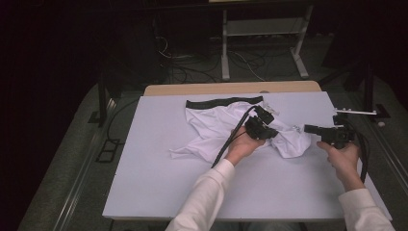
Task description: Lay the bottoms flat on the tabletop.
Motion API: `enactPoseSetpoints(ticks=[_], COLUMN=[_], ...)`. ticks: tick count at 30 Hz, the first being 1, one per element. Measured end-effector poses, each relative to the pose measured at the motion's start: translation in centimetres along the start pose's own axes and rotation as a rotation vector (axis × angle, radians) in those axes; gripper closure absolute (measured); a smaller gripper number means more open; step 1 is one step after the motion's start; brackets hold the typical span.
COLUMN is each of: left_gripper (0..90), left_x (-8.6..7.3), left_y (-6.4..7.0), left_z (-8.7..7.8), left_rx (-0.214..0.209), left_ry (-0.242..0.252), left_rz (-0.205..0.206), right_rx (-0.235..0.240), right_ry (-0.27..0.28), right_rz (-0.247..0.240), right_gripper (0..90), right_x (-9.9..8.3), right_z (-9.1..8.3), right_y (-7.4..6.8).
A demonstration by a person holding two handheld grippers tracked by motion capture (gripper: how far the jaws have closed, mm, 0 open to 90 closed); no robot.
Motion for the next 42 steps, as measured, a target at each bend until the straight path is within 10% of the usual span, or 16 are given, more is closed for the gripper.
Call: enactPoseSetpoints(ticks=[9, 21, 24, 32, 42], left_gripper=[87.5, 86.5, 73.4, 50.2, 39.5], left_x=[-1.4, -1.6, -1.8, -2.5, -4.6], left_y=[-0.1, -2.0, -2.0, -1.0, 1.5], left_z=[-3.8, 3.2, 3.9, 1.5, -1.0], left_rx=[-0.013, 0.011, -0.005, 0.013, 0.002], left_ry=[-0.107, -0.085, -0.091, -0.065, -0.011], left_rz=[-0.007, -0.072, -0.083, -0.079, 0.026], right_rx=[0.043, -0.020, -0.012, -0.004, -0.010], right_ry=[0.003, -0.055, -0.061, -0.058, -0.074], right_rz=[-0.035, -0.010, 0.002, 0.043, 0.032], right_gripper=[86.7, 86.7, 86.7, 86.7, 86.7], right_x=[-1.4, -1.8, -1.9, -2.0, -2.0], right_z=[-1.2, 0.3, 0.5, 0.5, 0.9], right_y=[-3.0, -1.2, -0.6, 0.5, 0.2])
Point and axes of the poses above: each handheld gripper's, and its own axes: z roughly forward along the jaws, x roughly out of its top, y roughly to its right, the point moved 2 cm from there along z, roughly forward along the jaws, and after that the axes turned 15 degrees about -y, right-handed, at the moved point
